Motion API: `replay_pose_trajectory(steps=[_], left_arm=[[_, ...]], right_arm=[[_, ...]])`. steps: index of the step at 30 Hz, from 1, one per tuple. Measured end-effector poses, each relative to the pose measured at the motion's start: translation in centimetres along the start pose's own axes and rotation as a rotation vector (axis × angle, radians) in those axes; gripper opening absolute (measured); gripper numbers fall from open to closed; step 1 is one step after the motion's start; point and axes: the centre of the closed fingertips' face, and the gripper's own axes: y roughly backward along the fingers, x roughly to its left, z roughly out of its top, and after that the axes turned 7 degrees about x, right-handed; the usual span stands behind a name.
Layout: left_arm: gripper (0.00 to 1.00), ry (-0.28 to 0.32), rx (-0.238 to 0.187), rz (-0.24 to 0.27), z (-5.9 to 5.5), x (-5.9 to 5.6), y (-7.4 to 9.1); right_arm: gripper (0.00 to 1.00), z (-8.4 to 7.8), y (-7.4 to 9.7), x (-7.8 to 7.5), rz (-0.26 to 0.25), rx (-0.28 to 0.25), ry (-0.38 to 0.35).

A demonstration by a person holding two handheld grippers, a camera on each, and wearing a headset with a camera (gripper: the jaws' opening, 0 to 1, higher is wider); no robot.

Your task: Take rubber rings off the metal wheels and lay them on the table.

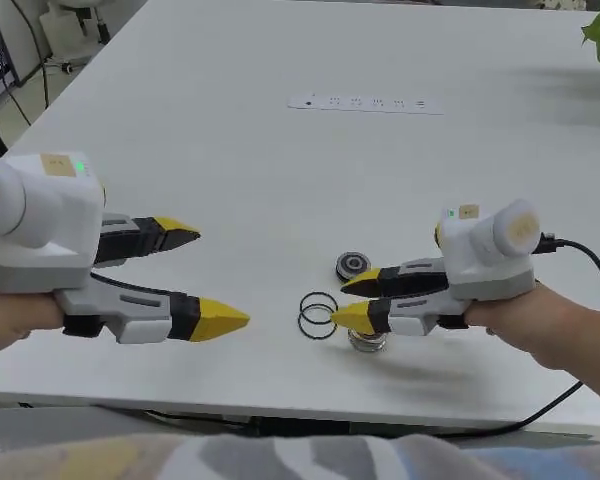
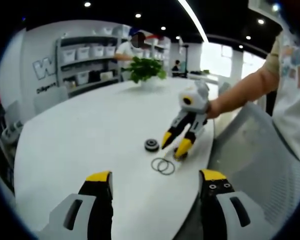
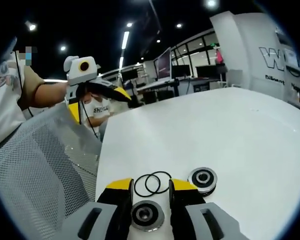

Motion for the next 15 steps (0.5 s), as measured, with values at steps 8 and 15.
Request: replay_pose_trajectory(steps=[8,15], left_arm=[[0.71,-0.007,-0.001,0.004,0.5,0.5,-0.2],[0.7,-0.016,0.003,0.002,1.1,1.1,-0.7]], right_arm=[[0.28,0.8,1.5,-1.2,-0.029,-0.056,-0.016],[0.29,1.7,3.0,-2.3,-0.063,-0.102,-0.034]])
